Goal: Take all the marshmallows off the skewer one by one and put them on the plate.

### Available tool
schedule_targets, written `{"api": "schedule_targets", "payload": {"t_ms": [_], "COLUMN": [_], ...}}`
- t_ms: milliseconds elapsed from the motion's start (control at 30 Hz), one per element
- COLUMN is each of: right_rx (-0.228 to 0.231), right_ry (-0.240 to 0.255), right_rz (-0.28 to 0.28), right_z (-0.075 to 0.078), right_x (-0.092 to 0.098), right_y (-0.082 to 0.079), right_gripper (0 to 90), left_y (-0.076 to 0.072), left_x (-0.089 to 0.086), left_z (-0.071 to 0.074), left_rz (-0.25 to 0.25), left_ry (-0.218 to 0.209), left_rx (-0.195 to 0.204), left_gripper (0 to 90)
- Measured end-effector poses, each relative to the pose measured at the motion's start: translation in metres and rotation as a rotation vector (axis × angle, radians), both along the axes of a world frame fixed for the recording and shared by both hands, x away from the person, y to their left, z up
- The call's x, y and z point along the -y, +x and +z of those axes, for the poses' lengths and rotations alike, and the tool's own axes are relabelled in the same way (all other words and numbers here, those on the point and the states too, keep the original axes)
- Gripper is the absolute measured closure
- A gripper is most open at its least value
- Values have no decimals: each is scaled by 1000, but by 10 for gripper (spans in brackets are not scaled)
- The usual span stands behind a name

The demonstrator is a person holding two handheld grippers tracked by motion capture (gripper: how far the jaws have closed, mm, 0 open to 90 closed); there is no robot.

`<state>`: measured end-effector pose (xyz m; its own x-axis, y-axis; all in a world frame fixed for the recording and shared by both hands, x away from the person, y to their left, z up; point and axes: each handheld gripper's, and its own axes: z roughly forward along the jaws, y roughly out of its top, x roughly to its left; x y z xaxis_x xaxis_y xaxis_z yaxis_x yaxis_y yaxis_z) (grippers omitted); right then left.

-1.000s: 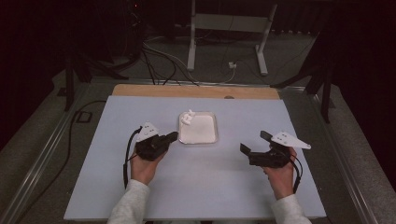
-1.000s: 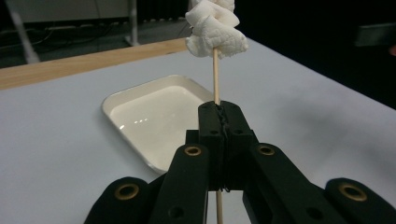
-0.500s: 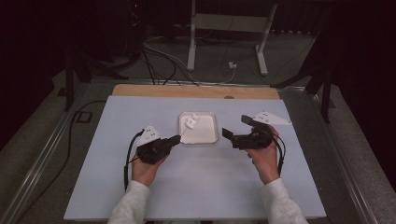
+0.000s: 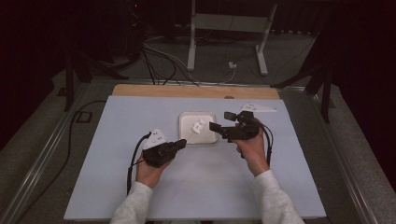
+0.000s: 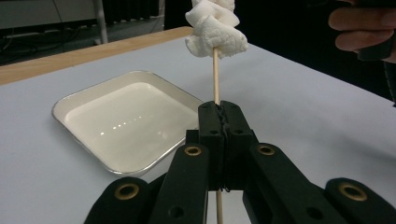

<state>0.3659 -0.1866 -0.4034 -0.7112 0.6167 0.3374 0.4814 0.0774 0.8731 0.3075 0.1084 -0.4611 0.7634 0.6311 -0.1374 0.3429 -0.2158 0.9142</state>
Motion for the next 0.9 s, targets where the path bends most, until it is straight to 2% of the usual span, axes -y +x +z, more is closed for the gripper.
{"api": "schedule_targets", "payload": {"t_ms": [67, 200, 300, 367, 500, 667, 800, 900], "right_rx": [-23, -70, -112, -140, -201, -238, -238, -211], "right_ry": [10, 15, 31, 42, 93, 137, 132, 107], "right_rz": [32, 69, 121, 128, 128, 141, 132, 114], "right_z": [-1, -4, -7, -9, -12, -12, -11, -8], "right_x": [-4, -12, -17, -19, -20, -20, -21, -23], "right_y": [2, 7, 10, 12, 16, 20, 21, 19], "right_gripper": [206, 414, 569, 637, 675, 724, 764, 800], "left_y": [-1, -1, -2, -2, -2, -2, -1, -1], "left_x": [1, 2, 1, 0, -1, -2, -1, -2], "left_z": [0, 1, 1, 2, 1, 1, 0, 0], "left_rz": [-6, -11, -11, -8, -11, -17, -16, -13], "left_ry": [1, -7, -22, -23, -26, -31, -17, -14], "left_rx": [4, 9, 9, 17, 21, 23, 24, 24], "left_gripper": [900, 900, 900, 900, 900, 900, 900, 900]}}
